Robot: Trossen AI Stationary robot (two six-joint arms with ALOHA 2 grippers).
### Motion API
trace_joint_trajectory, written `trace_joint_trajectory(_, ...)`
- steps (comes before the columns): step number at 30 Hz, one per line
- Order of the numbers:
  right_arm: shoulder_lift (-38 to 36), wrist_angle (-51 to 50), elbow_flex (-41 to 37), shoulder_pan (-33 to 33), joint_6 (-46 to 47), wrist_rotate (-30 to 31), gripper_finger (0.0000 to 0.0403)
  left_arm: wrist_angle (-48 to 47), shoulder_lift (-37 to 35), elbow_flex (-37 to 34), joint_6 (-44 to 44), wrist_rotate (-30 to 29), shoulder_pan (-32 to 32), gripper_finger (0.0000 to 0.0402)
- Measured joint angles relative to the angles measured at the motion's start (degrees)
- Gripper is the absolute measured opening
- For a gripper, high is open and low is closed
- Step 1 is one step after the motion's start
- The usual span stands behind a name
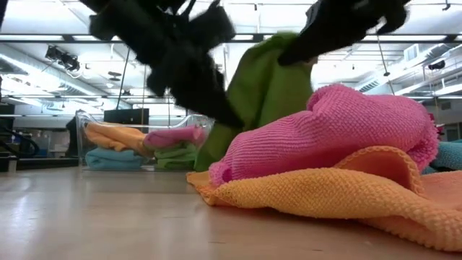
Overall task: Fold microfiber towels
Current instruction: Fold the green microfiber towel
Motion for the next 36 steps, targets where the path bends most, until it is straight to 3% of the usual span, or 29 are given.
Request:
trace_joint_trajectory(3, 0.01, -0.92, 0.44, 1.42, 1.95, -2.81, 0.0006, -1.02, 1.48, -0.06, -0.04, -3.08, -0.81, 0.0242)
trace_joint_trajectory(9, 0.01, -0.63, 0.44, 4.89, 5.26, -3.12, 0.0006, -4.2, 1.82, 0.03, -1.13, -3.33, -1.4, 0.0167)
trace_joint_trajectory(15, 0.01, -0.57, 0.44, 6.35, 6.28, -3.45, 0.0007, -4.24, 1.82, 0.01, -2.23, -0.95, -2.66, 0.0018)
trace_joint_trajectory(21, 0.12, -4.54, 4.06, 6.36, 6.57, -14.77, 0.0027, -9.07, -0.42, 1.85, 3.06, 0.85, -6.72, 0.0007)
trace_joint_trajectory(25, 0.12, -15.28, 9.66, 6.07, 6.58, -21.33, 0.0029, -15.63, -1.26, 6.71, 9.42, 1.72, -9.85, 0.0017)
trace_joint_trajectory(30, 0.07, -19.83, 14.11, 7.55, 7.18, -25.82, 0.0027, -13.28, -0.84, 8.18, 14.2, 2.11, -14.6, 0.0023)
trace_joint_trajectory(36, 0.07, -19.75, 13.63, 11.2, 7.86, -26.12, 0.0027, -12.91, -0.36, 8.14, 9.91, 4.74, -20.02, 0.0008)
